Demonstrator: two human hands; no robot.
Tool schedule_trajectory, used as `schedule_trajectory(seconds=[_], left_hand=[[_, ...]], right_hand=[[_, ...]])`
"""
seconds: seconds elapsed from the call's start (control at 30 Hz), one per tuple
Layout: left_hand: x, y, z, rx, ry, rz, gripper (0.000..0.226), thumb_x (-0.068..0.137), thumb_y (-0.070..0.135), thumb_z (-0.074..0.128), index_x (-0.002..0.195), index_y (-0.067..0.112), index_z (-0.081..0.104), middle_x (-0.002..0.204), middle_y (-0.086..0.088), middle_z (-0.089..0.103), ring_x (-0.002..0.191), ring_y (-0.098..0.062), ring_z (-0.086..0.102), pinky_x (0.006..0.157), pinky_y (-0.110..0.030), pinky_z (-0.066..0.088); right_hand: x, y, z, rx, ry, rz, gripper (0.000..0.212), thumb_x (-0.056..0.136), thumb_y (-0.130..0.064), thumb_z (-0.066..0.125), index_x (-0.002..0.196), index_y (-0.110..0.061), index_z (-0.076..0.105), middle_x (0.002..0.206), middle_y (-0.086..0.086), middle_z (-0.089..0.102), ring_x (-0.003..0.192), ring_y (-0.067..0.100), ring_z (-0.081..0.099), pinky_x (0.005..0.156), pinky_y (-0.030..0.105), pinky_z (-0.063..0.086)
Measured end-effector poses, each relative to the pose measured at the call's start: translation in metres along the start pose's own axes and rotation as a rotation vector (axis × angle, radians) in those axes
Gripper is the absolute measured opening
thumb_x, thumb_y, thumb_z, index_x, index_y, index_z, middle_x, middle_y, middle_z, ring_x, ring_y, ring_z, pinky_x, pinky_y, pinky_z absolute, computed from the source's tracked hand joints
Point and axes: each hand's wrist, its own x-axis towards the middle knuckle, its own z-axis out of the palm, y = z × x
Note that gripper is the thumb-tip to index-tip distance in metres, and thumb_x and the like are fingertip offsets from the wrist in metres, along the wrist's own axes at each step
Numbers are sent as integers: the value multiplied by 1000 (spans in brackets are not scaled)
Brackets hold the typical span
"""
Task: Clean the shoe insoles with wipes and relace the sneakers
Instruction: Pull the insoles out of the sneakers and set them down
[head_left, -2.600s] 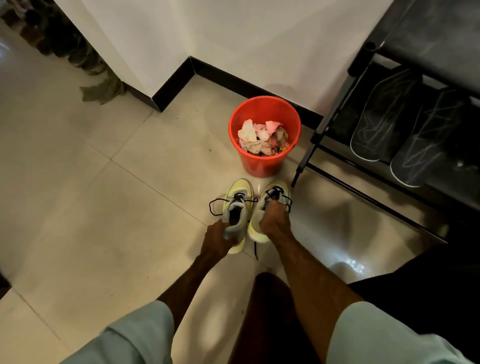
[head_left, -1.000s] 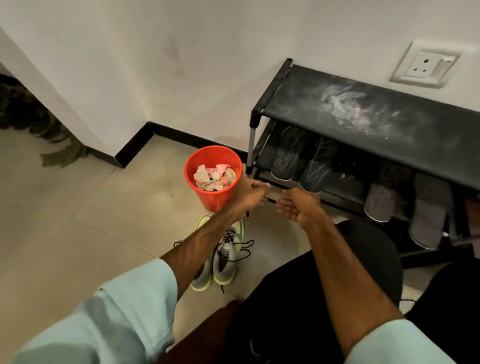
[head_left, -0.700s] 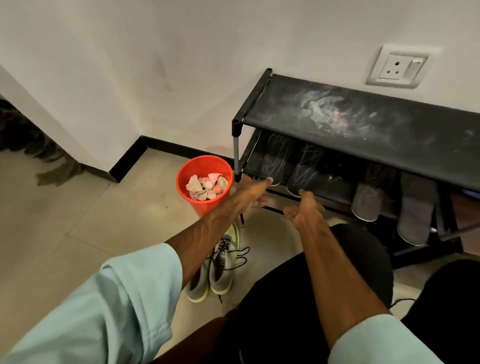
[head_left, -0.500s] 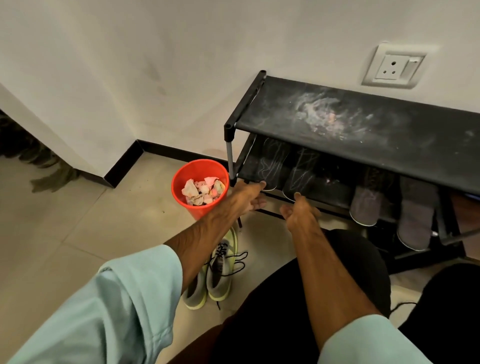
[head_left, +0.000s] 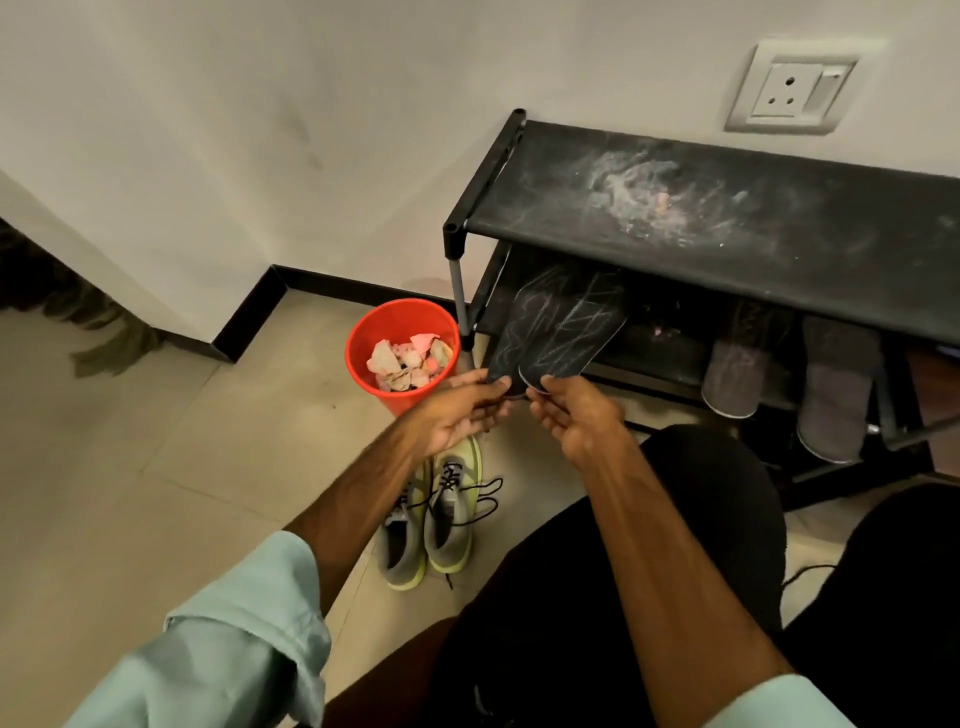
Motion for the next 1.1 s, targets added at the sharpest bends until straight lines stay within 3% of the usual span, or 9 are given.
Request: schedule_trajectory(seconds=[0.1,0.2,0.4,0.5,0.6,0.77,0.93,1.1], left_hand=[[-35,-10,-32,14,-27,-25,58,85,5,77,138,7,54,118,-11,72,96,-21,72,78,-26,59],[-75,-13,-58,50,-22,-3,61,81,5,78,138,5,55,119,-10,70,91,-20,73,73,-25,59],[-145,-16,-100,116,-92,61,87,57,19,98,134,10,58,121,-15,69,84,-19,72,72,-25,60],[-168,-20,-104,116,-124,115,62,80,5,81,136,11,56,117,-19,69,83,-20,73,68,-23,60],[-186,-21,-98,148,-140,168,51,87,-3,66,135,12,56,110,-16,72,83,-20,74,64,-22,59],[-198,-12,-73,249,-195,229,51,87,-2,66,135,10,57,113,-16,72,85,-21,74,64,-22,58],[-204,-5,-56,266,-236,247,47,87,0,71,132,9,61,120,-19,69,87,-22,73,67,-24,59],[-199,-10,-57,337,-227,194,50,87,1,72,134,3,57,115,-21,70,88,-25,73,66,-23,59]], right_hand=[[-23,22,-2,-29,-37,40,19,87,4,70,106,5,68,90,19,75,56,15,69,42,19,51],[-42,46,-2,-81,-74,66,20,86,6,70,106,7,68,79,17,74,46,14,65,39,18,47],[-80,80,-6,-101,-185,72,35,83,16,68,118,9,65,102,25,75,75,28,76,52,26,58],[-102,89,-10,-105,-219,53,37,83,18,67,118,5,65,105,22,75,89,31,76,57,27,60],[-126,90,-16,-131,-261,-12,25,86,18,65,107,7,69,106,23,75,78,26,74,61,25,61],[-154,76,-22,-105,-277,-98,23,87,20,60,107,11,66,102,22,75,70,24,75,60,24,61],[-170,62,-30,-78,-272,-106,28,85,21,61,111,13,66,108,25,74,86,32,76,63,27,63],[-163,63,-38,-35,-333,-57,28,86,24,58,110,12,65,106,20,75,91,32,76,73,32,64]])
